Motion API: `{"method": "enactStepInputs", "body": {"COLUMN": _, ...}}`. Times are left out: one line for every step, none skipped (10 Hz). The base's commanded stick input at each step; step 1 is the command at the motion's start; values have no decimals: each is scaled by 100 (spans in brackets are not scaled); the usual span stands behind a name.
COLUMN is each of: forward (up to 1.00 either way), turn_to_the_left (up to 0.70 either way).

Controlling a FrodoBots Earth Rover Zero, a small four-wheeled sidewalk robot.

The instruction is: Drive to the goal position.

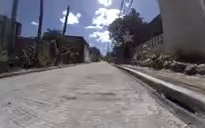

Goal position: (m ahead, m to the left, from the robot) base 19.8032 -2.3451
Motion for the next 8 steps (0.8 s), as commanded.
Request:
{"method": "enactStepInputs", "body": {"forward": 100, "turn_to_the_left": -29}}
{"method": "enactStepInputs", "body": {"forward": 100, "turn_to_the_left": -40}}
{"method": "enactStepInputs", "body": {"forward": 100, "turn_to_the_left": -40}}
{"method": "enactStepInputs", "body": {"forward": 100, "turn_to_the_left": -10}}
{"method": "enactStepInputs", "body": {"forward": 100, "turn_to_the_left": 2}}
{"method": "enactStepInputs", "body": {"forward": 100, "turn_to_the_left": 3}}
{"method": "enactStepInputs", "body": {"forward": 100, "turn_to_the_left": 0}}
{"method": "enactStepInputs", "body": {"forward": 100, "turn_to_the_left": 0}}
